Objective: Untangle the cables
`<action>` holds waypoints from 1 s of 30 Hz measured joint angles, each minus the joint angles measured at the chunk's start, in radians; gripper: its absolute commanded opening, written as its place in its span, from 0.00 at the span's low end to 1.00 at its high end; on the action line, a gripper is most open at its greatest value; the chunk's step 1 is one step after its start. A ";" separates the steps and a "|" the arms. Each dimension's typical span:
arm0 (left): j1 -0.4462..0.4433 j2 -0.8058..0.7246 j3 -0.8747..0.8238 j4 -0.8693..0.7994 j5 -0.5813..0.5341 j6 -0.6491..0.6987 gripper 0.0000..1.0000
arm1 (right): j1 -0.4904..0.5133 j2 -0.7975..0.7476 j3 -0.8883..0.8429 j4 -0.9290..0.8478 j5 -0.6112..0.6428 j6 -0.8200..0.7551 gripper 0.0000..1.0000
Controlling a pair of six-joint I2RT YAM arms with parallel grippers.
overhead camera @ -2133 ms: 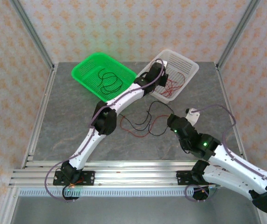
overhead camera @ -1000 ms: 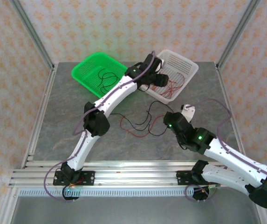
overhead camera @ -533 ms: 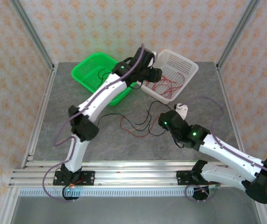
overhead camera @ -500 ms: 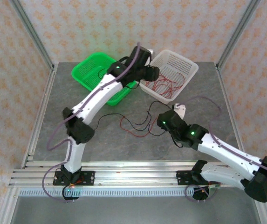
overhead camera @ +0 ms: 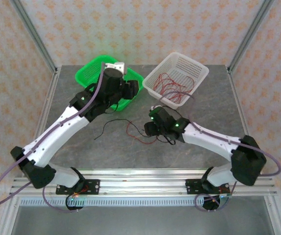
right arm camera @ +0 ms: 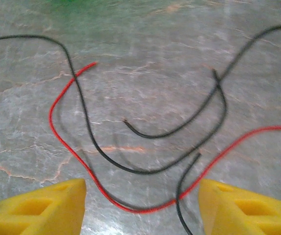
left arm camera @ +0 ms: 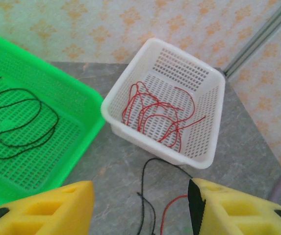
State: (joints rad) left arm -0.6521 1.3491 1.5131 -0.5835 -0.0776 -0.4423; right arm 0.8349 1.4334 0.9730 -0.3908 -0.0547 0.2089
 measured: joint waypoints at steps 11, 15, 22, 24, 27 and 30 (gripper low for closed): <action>0.001 -0.232 -0.155 0.024 -0.079 -0.063 0.55 | 0.018 0.324 0.202 0.026 -0.081 -0.193 0.51; 0.001 -0.251 -0.160 0.024 -0.091 -0.070 0.55 | 0.035 0.420 0.242 0.025 -0.080 -0.208 0.45; 0.001 -0.262 -0.160 0.019 -0.108 -0.074 0.55 | 0.046 0.510 0.299 0.024 -0.065 -0.204 0.18; 0.001 -0.264 -0.160 0.019 -0.114 -0.074 0.55 | 0.046 0.513 0.306 0.024 -0.064 -0.202 0.07; 0.001 -0.265 -0.160 0.016 -0.115 -0.074 0.55 | 0.046 0.513 0.317 0.023 -0.055 -0.192 0.00; 0.001 -0.265 -0.160 0.016 -0.115 -0.074 0.55 | 0.047 0.512 0.323 0.022 -0.050 -0.187 0.00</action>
State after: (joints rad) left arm -0.6514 1.0840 1.3529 -0.5674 -0.1925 -0.5163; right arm 0.8814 1.9453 1.2961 -0.3687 -0.1043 0.0216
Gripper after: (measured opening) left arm 0.547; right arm 0.052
